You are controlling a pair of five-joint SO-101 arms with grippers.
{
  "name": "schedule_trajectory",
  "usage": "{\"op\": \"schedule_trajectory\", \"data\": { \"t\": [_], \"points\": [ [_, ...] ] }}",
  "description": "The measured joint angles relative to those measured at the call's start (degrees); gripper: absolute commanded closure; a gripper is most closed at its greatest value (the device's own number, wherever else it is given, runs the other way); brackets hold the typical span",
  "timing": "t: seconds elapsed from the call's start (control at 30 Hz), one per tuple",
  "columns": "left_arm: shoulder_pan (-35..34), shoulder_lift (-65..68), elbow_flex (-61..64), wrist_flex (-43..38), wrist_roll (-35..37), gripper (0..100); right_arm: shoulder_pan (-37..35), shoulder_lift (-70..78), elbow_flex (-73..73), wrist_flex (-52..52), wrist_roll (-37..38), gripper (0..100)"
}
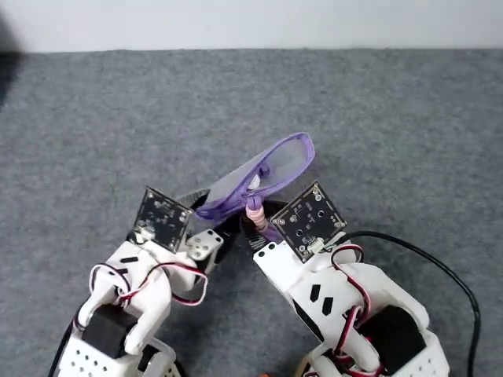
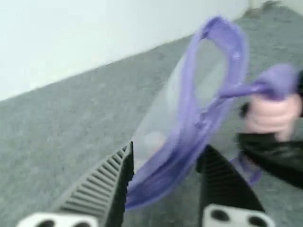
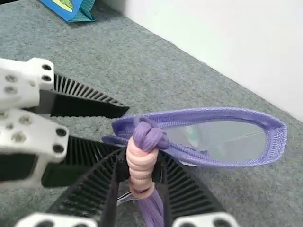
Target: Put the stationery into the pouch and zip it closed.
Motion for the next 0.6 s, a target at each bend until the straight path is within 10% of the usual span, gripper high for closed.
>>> {"op": "schedule_trajectory", "data": {
  "t": [0.6],
  "points": [
    [8.18, -0.7, 3.16, -4.66, 0.26, 99, 7.47, 0.26, 0.0, -3.25, 4.22, 99.1]
  ]
}}
